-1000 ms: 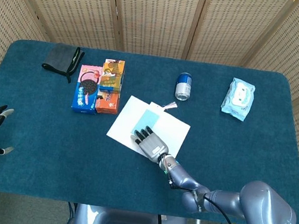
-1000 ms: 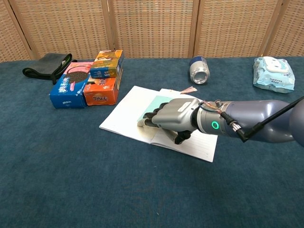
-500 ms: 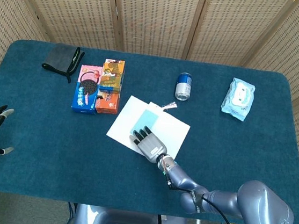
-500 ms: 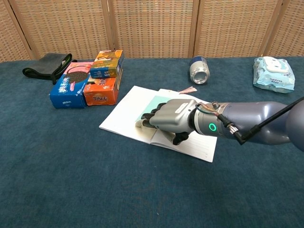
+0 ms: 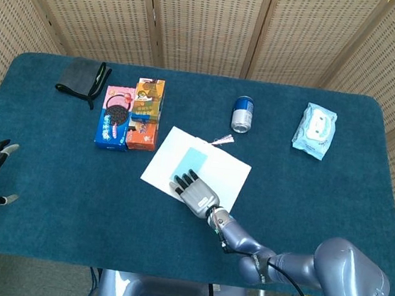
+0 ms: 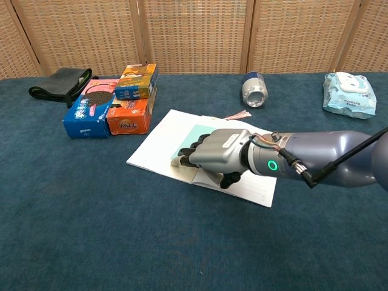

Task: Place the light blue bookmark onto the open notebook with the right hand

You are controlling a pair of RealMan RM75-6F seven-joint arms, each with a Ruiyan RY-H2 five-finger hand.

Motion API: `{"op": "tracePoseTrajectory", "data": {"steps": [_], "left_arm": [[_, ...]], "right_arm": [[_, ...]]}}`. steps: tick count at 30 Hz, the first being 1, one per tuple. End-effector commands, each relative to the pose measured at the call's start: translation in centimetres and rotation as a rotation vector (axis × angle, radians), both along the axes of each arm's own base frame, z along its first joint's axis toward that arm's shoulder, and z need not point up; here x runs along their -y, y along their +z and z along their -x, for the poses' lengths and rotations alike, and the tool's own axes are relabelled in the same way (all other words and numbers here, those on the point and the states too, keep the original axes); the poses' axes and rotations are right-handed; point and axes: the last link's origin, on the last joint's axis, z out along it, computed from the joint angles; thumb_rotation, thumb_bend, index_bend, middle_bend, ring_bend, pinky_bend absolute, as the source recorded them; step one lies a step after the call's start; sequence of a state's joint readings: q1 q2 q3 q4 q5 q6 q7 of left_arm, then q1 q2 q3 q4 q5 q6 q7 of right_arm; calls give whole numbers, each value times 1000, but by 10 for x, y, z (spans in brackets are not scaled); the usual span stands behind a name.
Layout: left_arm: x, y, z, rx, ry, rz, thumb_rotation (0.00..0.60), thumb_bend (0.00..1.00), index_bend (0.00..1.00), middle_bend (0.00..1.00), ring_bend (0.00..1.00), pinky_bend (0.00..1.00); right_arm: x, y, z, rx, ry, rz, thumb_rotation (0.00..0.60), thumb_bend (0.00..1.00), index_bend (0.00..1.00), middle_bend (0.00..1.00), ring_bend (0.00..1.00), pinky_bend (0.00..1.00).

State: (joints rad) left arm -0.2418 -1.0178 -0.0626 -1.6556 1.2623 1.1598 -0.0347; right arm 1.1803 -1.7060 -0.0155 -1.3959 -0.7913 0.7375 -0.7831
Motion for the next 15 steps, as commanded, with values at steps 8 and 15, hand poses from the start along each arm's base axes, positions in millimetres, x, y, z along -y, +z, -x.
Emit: {"op": "tracePoseTrajectory", "data": {"steps": [8, 15], "left_arm": [[0, 0, 0, 0, 3, -2, 600, 35, 0, 0, 0, 0], [0, -1, 0, -4, 3, 2, 600, 35, 0, 0, 0, 0]], "right_arm": [[4, 2, -1, 8, -3, 15, 600, 1000, 0, 0, 0, 0], [2, 4, -3, 32, 7, 3, 600, 1000, 0, 0, 0, 0]]}}
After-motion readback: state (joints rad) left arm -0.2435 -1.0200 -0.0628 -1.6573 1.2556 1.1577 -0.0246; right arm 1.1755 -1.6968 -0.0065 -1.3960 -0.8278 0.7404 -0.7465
